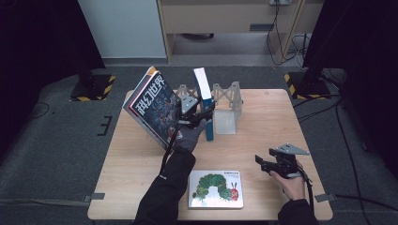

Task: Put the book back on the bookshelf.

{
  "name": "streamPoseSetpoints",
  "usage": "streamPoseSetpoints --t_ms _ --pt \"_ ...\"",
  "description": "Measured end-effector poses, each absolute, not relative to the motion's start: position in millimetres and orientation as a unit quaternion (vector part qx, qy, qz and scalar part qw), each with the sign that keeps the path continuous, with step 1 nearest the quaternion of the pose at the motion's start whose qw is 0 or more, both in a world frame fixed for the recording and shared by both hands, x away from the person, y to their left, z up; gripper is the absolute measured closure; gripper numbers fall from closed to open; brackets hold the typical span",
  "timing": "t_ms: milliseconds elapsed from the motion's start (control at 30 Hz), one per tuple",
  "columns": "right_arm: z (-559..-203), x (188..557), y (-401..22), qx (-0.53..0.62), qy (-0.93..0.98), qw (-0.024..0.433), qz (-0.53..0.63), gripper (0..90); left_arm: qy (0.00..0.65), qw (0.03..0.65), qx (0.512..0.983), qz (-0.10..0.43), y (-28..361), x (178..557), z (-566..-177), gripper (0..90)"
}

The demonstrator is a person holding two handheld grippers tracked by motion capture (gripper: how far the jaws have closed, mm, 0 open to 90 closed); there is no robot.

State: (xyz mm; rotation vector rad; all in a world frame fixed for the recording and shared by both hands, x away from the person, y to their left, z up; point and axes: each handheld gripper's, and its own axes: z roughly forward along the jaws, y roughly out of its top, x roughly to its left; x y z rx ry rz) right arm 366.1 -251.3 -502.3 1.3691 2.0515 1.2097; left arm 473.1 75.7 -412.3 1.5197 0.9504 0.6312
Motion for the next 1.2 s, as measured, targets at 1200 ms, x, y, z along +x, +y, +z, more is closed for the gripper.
streamPoseSetpoints --t_ms 1200 --pt "-503.3 366.8 -251.8 0.485 0.736 0.198 0.429 30.5 0.386 0.530 0.704 0.273 67.2 469.5 -423.1 48.9"
